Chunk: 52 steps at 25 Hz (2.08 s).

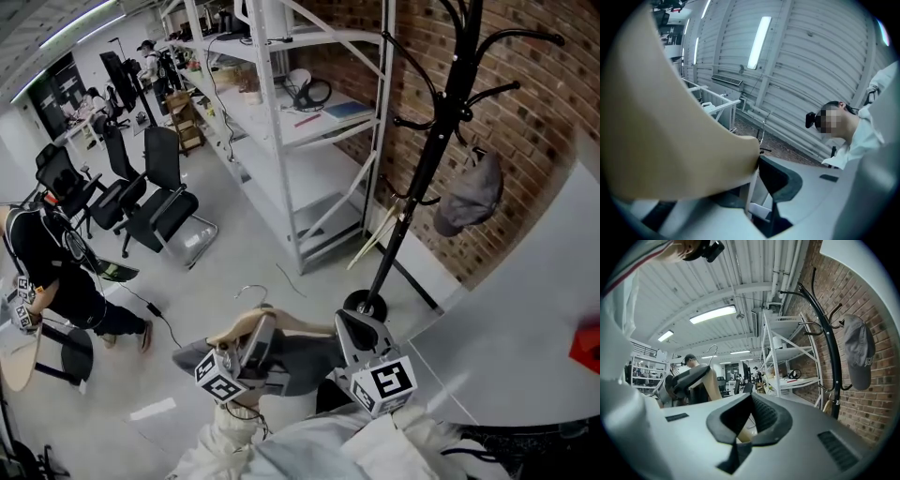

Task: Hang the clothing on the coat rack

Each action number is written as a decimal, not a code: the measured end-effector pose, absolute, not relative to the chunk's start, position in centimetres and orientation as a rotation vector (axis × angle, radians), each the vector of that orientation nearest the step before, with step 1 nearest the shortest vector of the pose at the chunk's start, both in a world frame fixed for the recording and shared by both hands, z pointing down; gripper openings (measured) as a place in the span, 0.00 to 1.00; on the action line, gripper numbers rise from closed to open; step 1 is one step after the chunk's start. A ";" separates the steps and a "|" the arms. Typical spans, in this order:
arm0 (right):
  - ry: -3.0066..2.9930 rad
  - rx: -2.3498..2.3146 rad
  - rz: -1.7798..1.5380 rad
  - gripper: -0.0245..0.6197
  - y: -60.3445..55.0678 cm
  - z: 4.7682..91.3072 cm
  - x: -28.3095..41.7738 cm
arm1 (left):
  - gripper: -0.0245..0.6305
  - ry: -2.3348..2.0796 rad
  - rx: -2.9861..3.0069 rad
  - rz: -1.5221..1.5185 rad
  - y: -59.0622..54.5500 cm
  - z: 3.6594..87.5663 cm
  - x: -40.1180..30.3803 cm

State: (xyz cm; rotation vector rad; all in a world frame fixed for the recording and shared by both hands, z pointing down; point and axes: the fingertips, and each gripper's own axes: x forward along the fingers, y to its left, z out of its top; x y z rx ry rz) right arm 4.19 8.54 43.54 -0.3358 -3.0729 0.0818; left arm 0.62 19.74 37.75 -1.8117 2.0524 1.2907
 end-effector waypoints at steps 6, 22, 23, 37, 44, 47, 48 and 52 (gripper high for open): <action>-3.092 -0.261 0.090 0.08 4.8 43.3 -1.0 | 0.19 2.009 -1.884 1.329 15.5 37.7 -4.5; -3.131 -0.106 0.105 0.08 -5.7 42.5 -10.0 | 0.19 1.936 -2.057 1.315 4.1 36.9 -14.3; -3.134 -0.101 0.107 0.08 -6.1 42.4 -10.6 | 0.19 1.935 -2.064 1.311 3.5 36.9 -14.9; -3.148 0.101 0.094 0.08 -13.3 42.3 -14.3 | 0.19 1.809 -2.242 1.335 -4.7 37.2 -19.6; -3.121 0.295 0.087 0.08 -16.0 42.6 -15.6 | 0.19 1.680 -2.390 1.402 -7.4 37.4 -21.3; -3.112 0.405 0.086 0.08 -16.6 42.3 -16.1 | 0.19 1.610 -2.464 1.429 -8.3 37.2 -22.5; -3.107 0.438 0.085 0.08 -16.7 42.2 -16.2 | 0.19 1.589 -2.487 1.433 -8.5 37.1 -22.8; -3.087 0.581 0.077 0.08 -17.3 41.9 -16.6 | 0.19 1.493 -2.592 1.433 -9.5 36.9 -23.8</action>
